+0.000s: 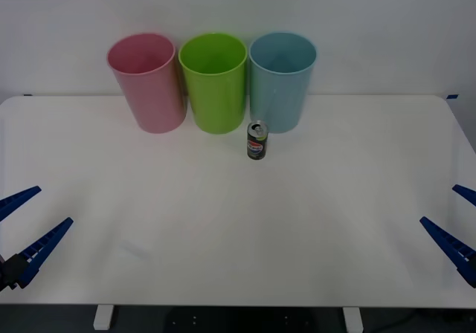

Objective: Grasp the object on the table and drop it into the matching bin: aluminum can to the light blue bin, PET bottle to the pink bin.

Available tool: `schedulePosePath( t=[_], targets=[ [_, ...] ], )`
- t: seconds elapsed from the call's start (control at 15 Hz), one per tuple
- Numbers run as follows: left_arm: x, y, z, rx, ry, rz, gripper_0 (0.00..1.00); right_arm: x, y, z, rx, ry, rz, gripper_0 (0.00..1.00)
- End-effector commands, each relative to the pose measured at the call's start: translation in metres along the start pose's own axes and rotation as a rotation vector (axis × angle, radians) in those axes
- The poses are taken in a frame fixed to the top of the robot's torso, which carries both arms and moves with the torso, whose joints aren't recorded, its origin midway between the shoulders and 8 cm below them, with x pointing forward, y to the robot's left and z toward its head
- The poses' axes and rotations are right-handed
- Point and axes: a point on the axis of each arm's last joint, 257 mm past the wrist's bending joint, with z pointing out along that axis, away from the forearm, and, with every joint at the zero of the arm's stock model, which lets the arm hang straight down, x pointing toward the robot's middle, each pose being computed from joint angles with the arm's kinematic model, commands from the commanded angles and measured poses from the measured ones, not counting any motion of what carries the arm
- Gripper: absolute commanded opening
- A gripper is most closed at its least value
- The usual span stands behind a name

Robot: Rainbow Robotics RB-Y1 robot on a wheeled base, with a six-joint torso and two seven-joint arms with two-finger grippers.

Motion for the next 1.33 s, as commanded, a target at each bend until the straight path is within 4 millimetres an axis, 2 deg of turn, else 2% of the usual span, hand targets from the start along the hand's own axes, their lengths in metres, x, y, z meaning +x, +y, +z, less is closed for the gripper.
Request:
schedulePosePath(
  t=[0.07, 0.53, 0.87, 1.33],
  targets=[
    [0.000, 0.000, 0.000, 0.000, 0.000, 0.000, 1.00, 0.000, 0.000, 0.000, 0.000, 0.000, 0.000, 1.00],
    [0.000, 0.000, 0.000, 0.000, 0.000, 0.000, 1.00, 0.005, 0.004, 0.004, -0.009, -0.004, 0.016, 1.00],
    [0.000, 0.000, 0.000, 0.000, 0.000, 0.000, 1.00, 0.016, 0.017, 0.027, -0.045, 0.005, 0.016, 1.00],
    [0.000, 0.000, 0.000, 0.000, 0.000, 0.000, 1.00, 0.037, 0.019, 0.070, -0.024, 0.040, -0.019, 1.00]
  ],
)
